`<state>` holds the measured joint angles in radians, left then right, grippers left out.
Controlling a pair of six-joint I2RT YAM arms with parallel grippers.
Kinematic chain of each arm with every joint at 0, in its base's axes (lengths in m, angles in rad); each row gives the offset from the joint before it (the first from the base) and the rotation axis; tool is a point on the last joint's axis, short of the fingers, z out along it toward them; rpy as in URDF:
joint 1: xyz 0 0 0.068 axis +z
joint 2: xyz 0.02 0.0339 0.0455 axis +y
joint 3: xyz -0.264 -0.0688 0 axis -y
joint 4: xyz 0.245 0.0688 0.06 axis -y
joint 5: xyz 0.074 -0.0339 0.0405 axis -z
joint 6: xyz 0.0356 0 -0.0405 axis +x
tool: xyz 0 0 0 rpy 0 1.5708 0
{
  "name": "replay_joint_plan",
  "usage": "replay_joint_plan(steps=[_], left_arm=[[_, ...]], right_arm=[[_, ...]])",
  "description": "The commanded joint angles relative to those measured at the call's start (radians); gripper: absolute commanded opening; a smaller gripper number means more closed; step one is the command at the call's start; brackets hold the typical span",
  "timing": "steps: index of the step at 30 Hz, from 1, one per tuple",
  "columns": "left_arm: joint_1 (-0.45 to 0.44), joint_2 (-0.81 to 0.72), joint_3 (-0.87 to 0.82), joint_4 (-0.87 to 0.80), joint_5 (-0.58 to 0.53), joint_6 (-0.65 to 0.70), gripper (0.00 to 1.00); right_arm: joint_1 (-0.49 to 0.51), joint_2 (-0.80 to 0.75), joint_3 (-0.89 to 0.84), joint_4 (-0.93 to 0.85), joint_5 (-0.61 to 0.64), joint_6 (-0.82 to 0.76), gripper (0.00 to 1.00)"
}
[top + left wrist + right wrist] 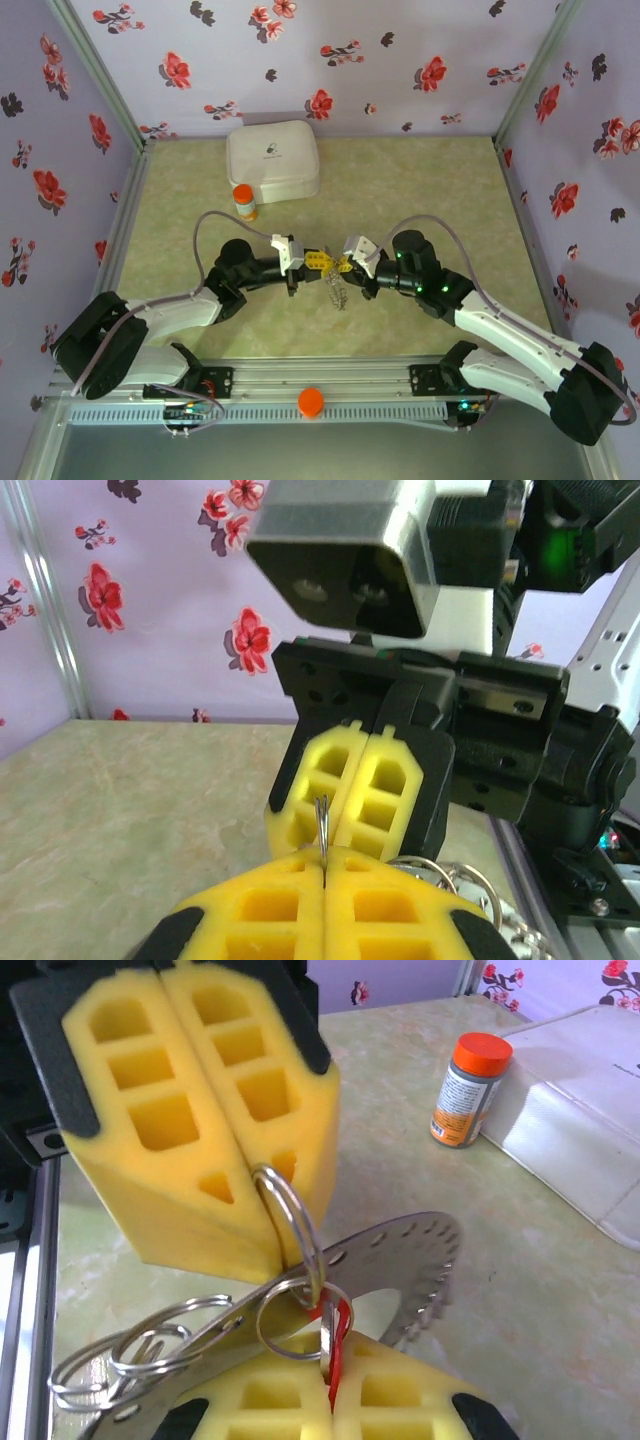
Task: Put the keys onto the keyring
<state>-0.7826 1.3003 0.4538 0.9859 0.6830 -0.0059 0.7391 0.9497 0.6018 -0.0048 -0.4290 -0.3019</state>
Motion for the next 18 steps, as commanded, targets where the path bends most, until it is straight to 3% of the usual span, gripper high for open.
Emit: replay_joint_plan(steps=[1,18], left_arm=[[-0.002,-0.038,-0.003,-0.007,-0.045,0.09,0.0],[-0.015,-0.064,-0.017,-0.192,-0.123,0.236,0.0]], right_arm=[[-0.005,-0.024,0.015,0.0,0.014,0.017,0.01],[-0.004,-0.044,0.109,-0.121,0.038,-0.042,0.0]])
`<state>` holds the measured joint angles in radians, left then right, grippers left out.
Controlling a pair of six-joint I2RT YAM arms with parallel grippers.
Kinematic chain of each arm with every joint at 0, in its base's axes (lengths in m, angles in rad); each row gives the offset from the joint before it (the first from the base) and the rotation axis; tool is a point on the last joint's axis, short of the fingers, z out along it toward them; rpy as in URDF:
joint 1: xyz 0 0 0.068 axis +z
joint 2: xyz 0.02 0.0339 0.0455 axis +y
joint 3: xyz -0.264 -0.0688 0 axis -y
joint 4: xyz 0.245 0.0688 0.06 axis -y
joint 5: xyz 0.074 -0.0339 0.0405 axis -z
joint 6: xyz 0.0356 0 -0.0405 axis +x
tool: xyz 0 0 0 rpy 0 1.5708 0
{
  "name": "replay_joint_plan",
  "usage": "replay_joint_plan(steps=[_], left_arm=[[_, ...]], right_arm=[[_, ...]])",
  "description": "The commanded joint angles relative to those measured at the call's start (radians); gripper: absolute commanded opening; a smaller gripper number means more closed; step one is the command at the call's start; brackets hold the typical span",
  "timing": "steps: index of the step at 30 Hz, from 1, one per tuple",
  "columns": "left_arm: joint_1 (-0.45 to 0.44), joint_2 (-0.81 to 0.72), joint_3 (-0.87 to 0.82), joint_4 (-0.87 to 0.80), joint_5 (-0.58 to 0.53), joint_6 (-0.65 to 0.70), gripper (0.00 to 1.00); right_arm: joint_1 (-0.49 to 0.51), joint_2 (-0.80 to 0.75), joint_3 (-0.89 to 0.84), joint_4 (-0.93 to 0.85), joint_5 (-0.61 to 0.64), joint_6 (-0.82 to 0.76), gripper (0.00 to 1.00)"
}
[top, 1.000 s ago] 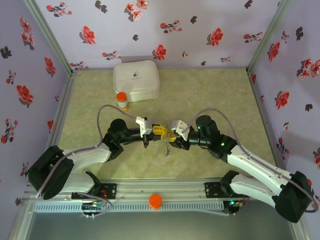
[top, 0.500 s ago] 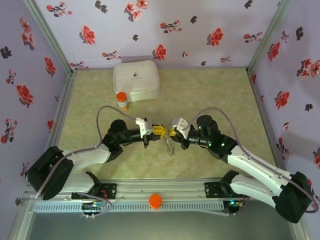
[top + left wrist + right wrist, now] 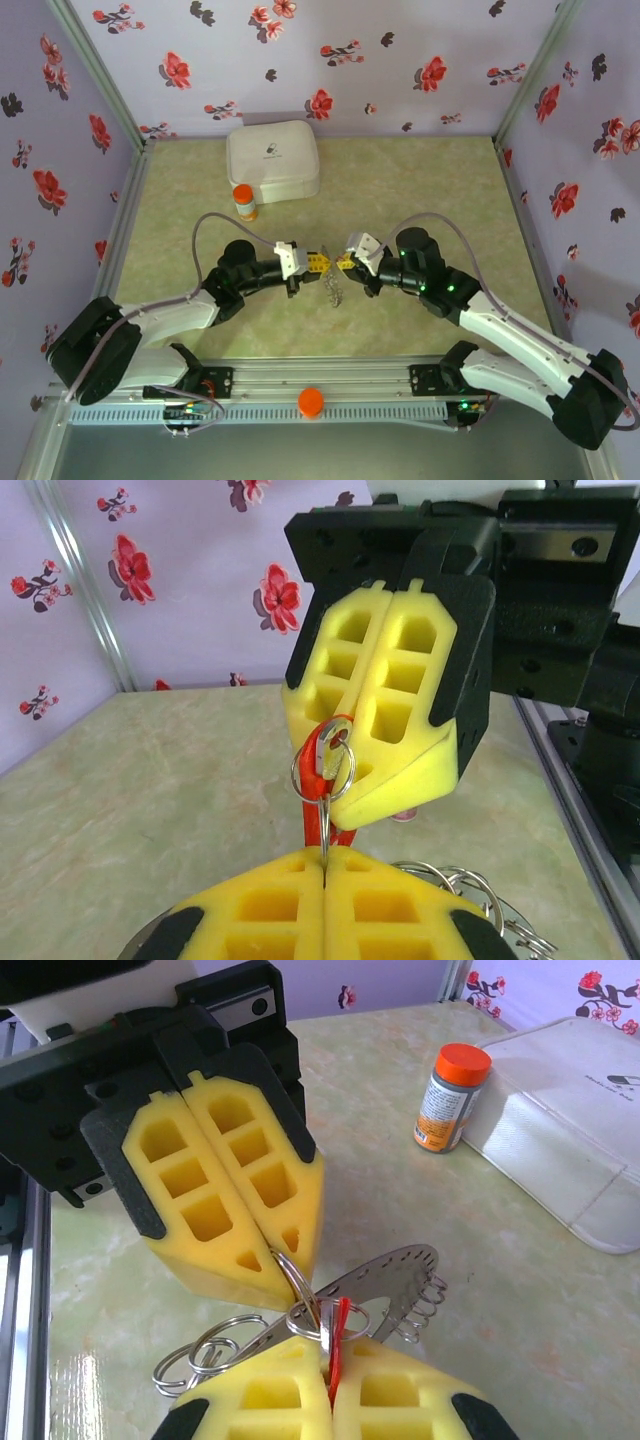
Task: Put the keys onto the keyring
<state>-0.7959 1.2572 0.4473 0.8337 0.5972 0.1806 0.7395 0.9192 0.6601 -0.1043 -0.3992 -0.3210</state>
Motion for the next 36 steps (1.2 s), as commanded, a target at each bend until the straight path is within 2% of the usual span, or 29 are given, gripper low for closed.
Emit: replay_joint_plan(steps=[1,7,8,10,12,14,18,23,28,31,33,36], left_arm=[[-0.002,-0.021,-0.013,-0.043,-0.042,0.053,0.0],[-0.002,-0.021,-0.027,-0.05,-0.067,0.071,0.01],[-0.002,-0.02,-0.032,-0.04,-0.076,0.071,0.12],[-0.001,-0.022,-0.055,0.01,-0.109,0.065,0.42],[-0.002,-0.025,-0.086,0.095,-0.179,0.068,0.53],[-0.002,-0.017,-0.121,0.232,-0.313,0.051,0.58],[-0.002,-0.025,-0.187,0.451,-0.56,0.077,0.62],[-0.005,-0.188,-0.182,0.451,-0.919,0.13,0.63],[0.008,-0.379,-0.161,0.378,-1.098,0.164,0.63],[0.023,-0.436,-0.162,0.348,-1.143,0.155,0.61],[0.031,-0.446,-0.165,0.318,-1.166,0.132,0.56],[0.036,-0.443,-0.187,0.299,-1.209,0.081,0.56]], right_arm=[[-0.003,-0.012,0.056,-0.023,0.007,-0.024,0.0],[-0.002,0.012,0.084,-0.044,0.008,-0.041,0.0],[-0.002,0.019,0.089,-0.046,0.012,-0.043,0.0],[-0.001,0.038,0.102,-0.05,0.018,-0.046,0.0],[0.003,0.059,0.115,-0.049,0.017,-0.05,0.0],[0.013,0.08,0.126,-0.045,0.019,-0.055,0.0],[0.047,0.142,0.151,-0.03,0.043,-0.068,0.0],[0.16,0.294,0.22,0.004,0.077,-0.099,0.0],[0.19,0.472,0.258,0.319,0.039,0.027,0.0],[0.196,0.589,0.324,0.434,0.069,0.08,0.0],[0.197,0.664,0.356,0.486,0.092,0.107,0.0],[0.197,0.743,0.378,0.465,0.173,0.112,0.0]])
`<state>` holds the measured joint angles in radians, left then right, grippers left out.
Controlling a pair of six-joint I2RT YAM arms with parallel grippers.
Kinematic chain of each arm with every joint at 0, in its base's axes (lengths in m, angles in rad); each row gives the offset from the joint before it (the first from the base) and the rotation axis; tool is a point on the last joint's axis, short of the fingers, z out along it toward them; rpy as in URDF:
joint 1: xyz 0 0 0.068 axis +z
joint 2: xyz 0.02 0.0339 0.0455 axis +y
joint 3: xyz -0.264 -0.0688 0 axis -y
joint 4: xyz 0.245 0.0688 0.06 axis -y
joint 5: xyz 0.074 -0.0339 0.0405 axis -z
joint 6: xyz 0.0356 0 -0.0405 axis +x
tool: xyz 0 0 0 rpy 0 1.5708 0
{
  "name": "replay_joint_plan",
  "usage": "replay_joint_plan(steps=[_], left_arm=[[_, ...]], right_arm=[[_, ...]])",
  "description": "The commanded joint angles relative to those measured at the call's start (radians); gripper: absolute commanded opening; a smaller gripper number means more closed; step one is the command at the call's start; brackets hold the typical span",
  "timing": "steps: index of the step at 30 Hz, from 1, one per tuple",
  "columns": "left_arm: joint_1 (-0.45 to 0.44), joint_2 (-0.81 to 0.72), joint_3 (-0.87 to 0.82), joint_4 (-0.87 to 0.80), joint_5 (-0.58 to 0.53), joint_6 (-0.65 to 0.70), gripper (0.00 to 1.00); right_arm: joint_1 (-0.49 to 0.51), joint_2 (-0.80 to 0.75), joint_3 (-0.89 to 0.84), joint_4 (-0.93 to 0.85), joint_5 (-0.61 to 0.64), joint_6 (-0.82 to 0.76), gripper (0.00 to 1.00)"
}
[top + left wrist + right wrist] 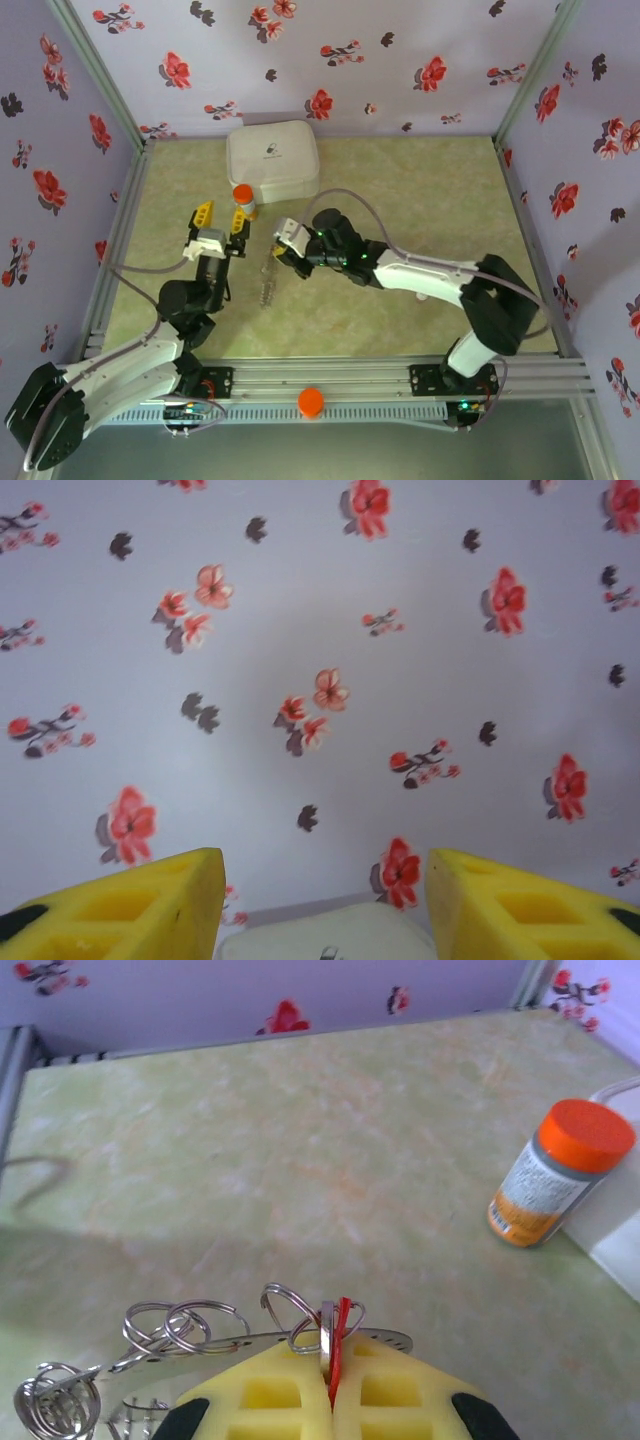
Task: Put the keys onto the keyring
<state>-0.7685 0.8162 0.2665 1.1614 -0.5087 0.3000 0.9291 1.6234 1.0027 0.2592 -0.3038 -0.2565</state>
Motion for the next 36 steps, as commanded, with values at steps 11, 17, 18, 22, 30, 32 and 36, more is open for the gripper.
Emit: replay_joint_plan(steps=[11,17,18,22,30,32,36], left_arm=[[0.023,0.078,-0.052,-0.059,-0.12,-0.21,0.57],[0.029,0.135,-0.047,-0.048,-0.103,-0.237,0.57],[0.029,0.139,-0.048,-0.049,-0.103,-0.24,0.57],[0.032,0.149,-0.047,-0.056,-0.099,-0.245,0.57],[0.035,0.155,-0.04,-0.092,-0.082,-0.269,0.57],[0.037,0.159,-0.035,-0.104,-0.076,-0.272,0.57],[0.037,0.176,-0.025,-0.109,-0.059,-0.275,0.57]], right_arm=[[0.009,-0.003,-0.029,-0.457,0.22,-0.323,0.0],[0.028,-0.002,-0.05,-0.627,0.236,-0.351,0.0],[0.031,0.0,-0.059,-0.633,0.247,-0.348,0.0],[0.04,0.006,-0.081,-0.645,0.27,-0.333,0.0],[0.043,0.019,-0.096,-0.677,0.341,-0.316,0.0],[0.042,0.021,-0.095,-0.672,0.378,-0.316,0.02],[0.041,0.032,-0.075,-0.653,0.421,-0.335,0.03]])
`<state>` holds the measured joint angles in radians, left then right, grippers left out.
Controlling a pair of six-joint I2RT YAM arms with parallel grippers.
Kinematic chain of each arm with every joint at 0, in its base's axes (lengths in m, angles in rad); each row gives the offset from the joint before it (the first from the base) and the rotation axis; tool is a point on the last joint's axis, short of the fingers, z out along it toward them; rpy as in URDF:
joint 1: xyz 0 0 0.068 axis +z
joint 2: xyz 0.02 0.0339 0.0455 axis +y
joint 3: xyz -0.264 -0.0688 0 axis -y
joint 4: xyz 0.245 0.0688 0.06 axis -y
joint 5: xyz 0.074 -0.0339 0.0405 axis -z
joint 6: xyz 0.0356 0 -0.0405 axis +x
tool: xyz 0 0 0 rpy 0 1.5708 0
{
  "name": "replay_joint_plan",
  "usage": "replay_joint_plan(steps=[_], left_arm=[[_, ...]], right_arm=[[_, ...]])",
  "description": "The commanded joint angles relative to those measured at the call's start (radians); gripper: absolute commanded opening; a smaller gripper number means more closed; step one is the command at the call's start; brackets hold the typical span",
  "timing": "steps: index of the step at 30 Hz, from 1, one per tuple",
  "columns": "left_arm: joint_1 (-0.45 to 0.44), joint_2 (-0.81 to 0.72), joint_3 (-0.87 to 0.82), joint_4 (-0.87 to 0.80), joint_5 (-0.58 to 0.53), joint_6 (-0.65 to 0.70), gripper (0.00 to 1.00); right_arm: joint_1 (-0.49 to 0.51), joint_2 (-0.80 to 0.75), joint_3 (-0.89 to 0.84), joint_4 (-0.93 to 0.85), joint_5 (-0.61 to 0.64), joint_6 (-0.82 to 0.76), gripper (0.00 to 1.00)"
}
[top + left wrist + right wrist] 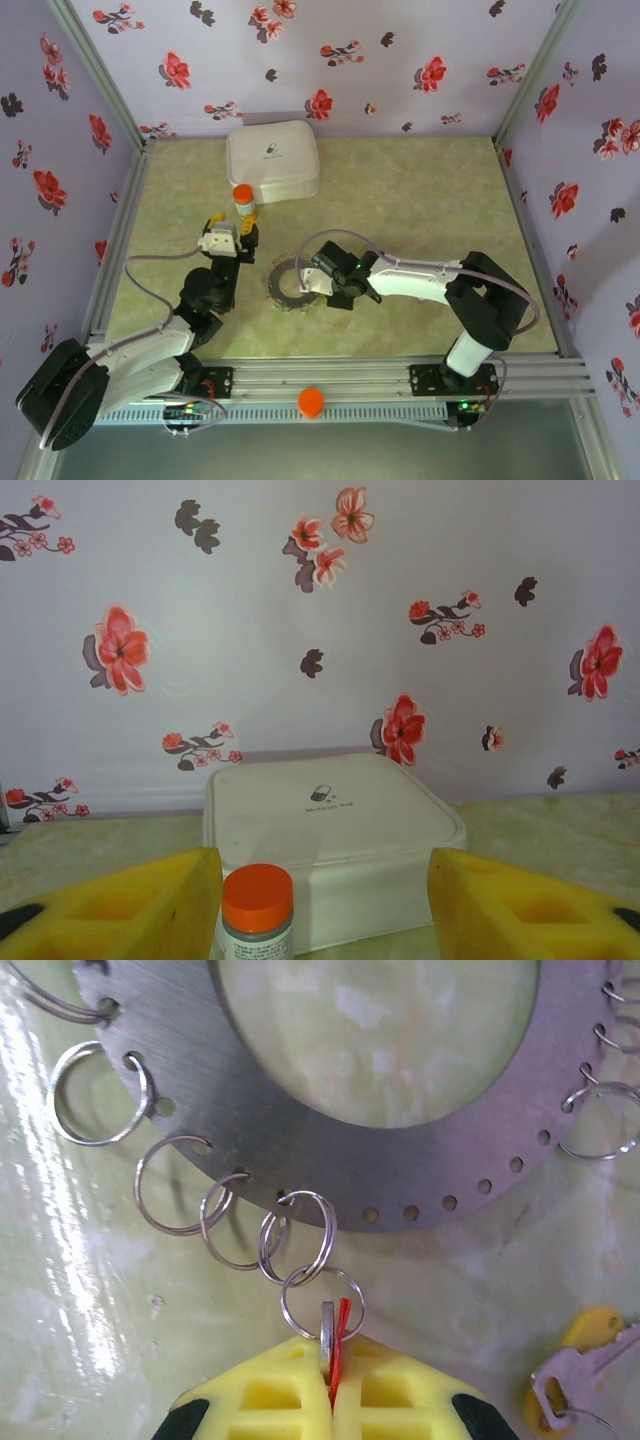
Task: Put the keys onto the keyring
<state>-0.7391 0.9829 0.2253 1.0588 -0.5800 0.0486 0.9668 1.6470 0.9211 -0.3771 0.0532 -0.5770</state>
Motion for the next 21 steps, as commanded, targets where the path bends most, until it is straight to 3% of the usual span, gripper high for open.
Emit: replay_joint_plan(steps=[1,5,12,17,21], left_arm=[[0.007,0.011,0.019,-0.012,0.017,-0.027,0.57],[0.008,0.012,0.025,-0.035,0.03,-0.039,0.57],[0.013,0.012,0.067,-0.133,0.056,-0.017,0.59],[0.024,0.035,0.119,-0.191,0.069,-0.02,0.59],[0.03,0.067,0.125,-0.194,0.103,-0.053,0.59]], right_arm=[[0.003,0.017,0.014,-0.013,0.084,-0.019,0.03],[0.003,0.072,0.045,-0.02,0.146,-0.044,0.05],[-0.001,0.098,0.073,0.012,0.207,-0.022,0.17],[-0.015,0.001,0.022,0.037,0.134,0.056,0.25],[-0.053,-0.147,-0.072,0.085,-0.063,0.139,0.28]])
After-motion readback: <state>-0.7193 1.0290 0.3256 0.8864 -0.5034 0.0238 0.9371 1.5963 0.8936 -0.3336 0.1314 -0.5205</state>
